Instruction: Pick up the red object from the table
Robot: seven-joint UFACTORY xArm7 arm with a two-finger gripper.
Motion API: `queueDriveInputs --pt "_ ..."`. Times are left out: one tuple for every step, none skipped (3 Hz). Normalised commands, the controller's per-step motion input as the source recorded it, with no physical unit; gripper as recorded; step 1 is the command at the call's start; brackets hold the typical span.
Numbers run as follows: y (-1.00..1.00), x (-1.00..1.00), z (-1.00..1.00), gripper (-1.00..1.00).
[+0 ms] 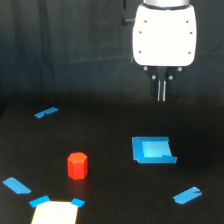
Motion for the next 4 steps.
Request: queueDriveInputs --pt "-0.96 1.0 1.0 1.0" --pt "-0.88 -1.0 0.95 -1.0" --pt "-0.45 1.0 1.0 1.0" --pt "-1.0 1.0 1.0 1.0"
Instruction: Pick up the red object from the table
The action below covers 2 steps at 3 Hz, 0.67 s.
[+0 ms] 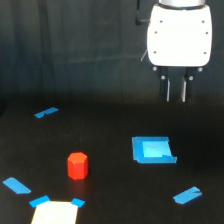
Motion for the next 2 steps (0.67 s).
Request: queueDriveInputs --pt "-0.39 -0.83 0.96 -1.0" --pt "-0.42 -1.0 0.64 -1.0"
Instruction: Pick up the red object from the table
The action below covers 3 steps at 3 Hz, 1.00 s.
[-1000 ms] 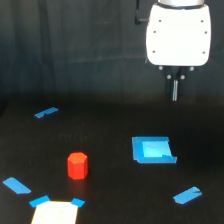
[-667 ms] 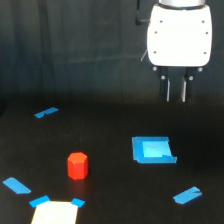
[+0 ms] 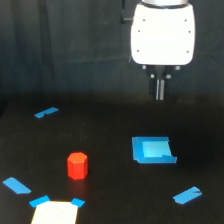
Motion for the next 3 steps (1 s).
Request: queueDriveInputs --pt "-1.0 1.0 1.0 0.84" --pt "-1.0 1.0 1.0 0.67" --pt "-0.36 -0.88 -0.93 -1.0"
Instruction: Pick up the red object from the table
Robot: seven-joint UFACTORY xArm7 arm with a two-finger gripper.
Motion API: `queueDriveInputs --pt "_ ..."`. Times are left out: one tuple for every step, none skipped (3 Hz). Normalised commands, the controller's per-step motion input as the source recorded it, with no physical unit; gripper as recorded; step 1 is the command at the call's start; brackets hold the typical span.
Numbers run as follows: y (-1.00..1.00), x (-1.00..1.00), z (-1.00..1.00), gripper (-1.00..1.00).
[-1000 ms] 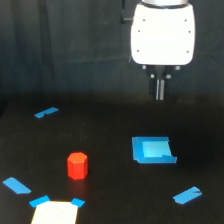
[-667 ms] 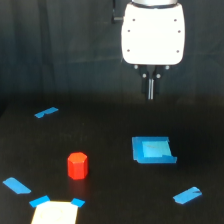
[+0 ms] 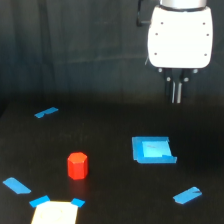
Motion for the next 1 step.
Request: queueDriveInputs --pt "-1.0 1.0 1.0 1.0"
